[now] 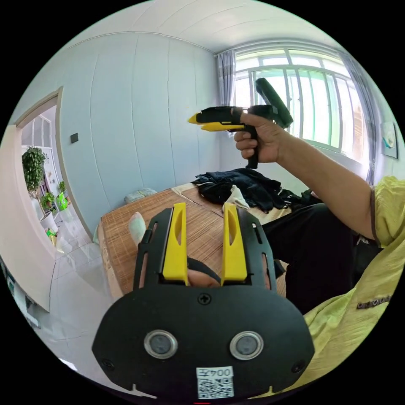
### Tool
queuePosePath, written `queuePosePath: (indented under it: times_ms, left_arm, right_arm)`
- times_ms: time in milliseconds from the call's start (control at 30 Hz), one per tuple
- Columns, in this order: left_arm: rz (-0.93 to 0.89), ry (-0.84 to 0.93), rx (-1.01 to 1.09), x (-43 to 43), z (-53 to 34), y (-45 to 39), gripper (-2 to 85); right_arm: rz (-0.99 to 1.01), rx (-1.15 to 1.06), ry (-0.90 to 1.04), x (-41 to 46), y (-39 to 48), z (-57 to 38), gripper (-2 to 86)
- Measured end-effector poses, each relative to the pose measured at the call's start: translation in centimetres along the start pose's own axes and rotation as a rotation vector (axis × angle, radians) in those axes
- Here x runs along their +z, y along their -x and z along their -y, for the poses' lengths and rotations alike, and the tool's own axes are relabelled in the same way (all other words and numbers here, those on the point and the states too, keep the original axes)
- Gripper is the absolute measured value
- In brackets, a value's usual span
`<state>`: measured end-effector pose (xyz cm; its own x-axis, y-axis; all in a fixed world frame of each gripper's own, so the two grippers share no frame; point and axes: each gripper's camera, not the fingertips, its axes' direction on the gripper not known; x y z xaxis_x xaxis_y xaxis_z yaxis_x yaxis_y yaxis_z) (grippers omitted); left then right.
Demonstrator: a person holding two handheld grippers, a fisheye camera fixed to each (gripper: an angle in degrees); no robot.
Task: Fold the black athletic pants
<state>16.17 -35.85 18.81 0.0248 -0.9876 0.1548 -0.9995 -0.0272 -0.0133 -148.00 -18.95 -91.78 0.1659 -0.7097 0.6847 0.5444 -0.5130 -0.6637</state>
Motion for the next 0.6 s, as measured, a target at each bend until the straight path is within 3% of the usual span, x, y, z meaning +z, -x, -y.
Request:
queuePosePath:
  times_ms: [167, 333, 600]
  left_arm:
    - [-0.126, -0.014, 0.016, 3.0, 0.3, -1.0, 12.0]
    - [-0.126, 0.129, 0.116, 9.7, -3.0, -1.7, 11.9]
    - [-0.139, 0.421, 0.092, 24.3, -12.5, 2.5, 11.1]
  right_arm:
    - [-0.303, 0.116, -0.003, -6.6, -8.6, -3.3, 16.0]
    - [-0.450, 0.308, 0.048, -10.0, -16.4, -9.6, 17.1]
    - [-0.528, 0.514, 0.236, -3.7, -25.8, -19.5, 21.4]
